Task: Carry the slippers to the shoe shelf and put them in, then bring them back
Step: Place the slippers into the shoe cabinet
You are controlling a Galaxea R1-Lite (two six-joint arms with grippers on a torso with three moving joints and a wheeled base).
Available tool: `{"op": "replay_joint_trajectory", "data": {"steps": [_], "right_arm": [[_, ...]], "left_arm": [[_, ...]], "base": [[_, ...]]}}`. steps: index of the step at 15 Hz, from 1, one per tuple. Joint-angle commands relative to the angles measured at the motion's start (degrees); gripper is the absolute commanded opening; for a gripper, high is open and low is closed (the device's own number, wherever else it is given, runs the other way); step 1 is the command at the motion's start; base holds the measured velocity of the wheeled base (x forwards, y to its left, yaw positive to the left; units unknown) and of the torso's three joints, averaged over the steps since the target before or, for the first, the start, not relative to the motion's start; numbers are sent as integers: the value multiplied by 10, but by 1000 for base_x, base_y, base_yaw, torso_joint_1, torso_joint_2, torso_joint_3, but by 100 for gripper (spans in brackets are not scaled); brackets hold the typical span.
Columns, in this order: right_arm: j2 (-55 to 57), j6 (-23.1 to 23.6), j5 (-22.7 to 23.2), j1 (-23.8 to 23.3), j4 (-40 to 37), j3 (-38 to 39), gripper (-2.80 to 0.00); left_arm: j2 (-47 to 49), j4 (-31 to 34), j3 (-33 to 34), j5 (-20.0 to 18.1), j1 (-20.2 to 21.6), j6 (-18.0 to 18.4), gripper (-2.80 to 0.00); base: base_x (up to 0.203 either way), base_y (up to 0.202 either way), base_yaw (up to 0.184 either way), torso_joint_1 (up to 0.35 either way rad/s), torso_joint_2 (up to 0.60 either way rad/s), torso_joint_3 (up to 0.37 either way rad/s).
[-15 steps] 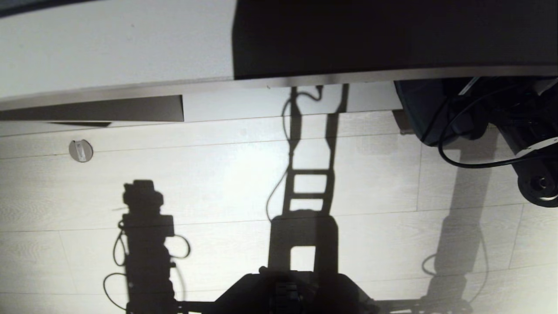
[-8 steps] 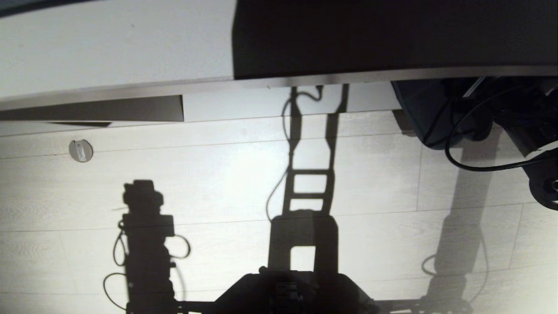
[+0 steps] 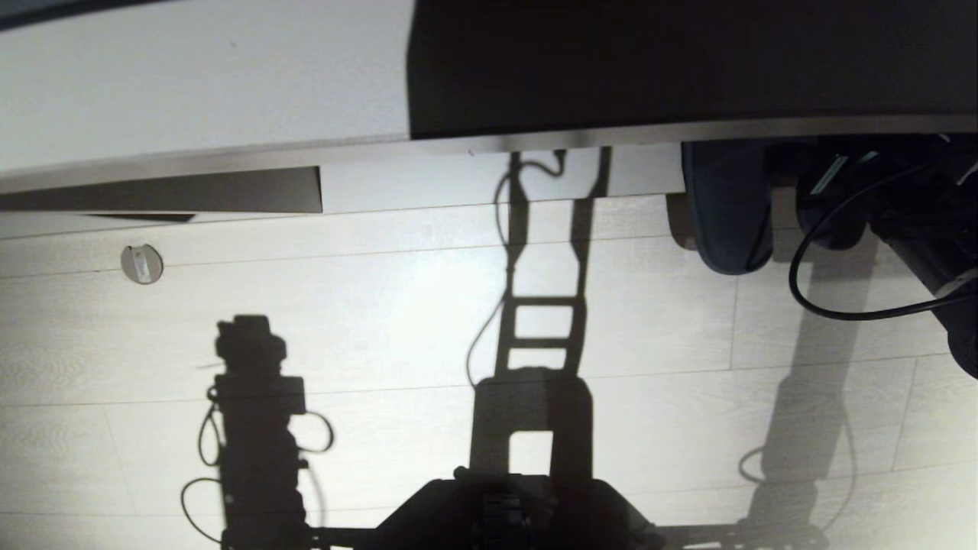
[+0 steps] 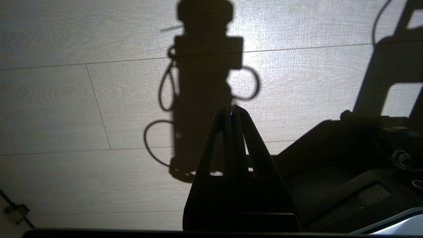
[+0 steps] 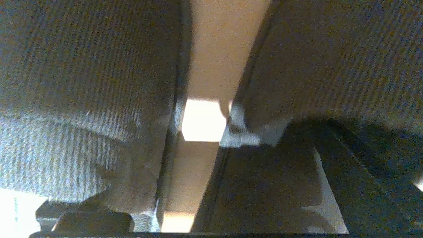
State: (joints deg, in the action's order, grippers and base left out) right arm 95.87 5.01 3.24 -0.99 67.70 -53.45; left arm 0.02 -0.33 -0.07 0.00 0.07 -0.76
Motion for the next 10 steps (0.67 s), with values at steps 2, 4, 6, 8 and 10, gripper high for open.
{"op": "replay_joint_trajectory", "data": {"steps": [2,4,6,8,10], "right_arm": [[-19,1,1,-1,-4,20,0],[-32,1,-2,-1,-5,27,0],[-46,1,-3,-1,-10,31,0],[-62,1,-2,0,-28,34,0],[-82,1,-2,-1,-50,37,0]], "left_arm": [[0,0,0,0,0,0,-280],[0,0,0,0,1,0,-280],[0,0,0,0,1,0,-280],[0,0,0,0,0,0,-280],[0,0,0,0,0,0,-280]], "base": [[0,0,0,0,0,0],[0,0,0,0,0,0],[0,0,0,0,0,0],[0,0,0,0,0,0],[0,0,0,0,0,0]]}}
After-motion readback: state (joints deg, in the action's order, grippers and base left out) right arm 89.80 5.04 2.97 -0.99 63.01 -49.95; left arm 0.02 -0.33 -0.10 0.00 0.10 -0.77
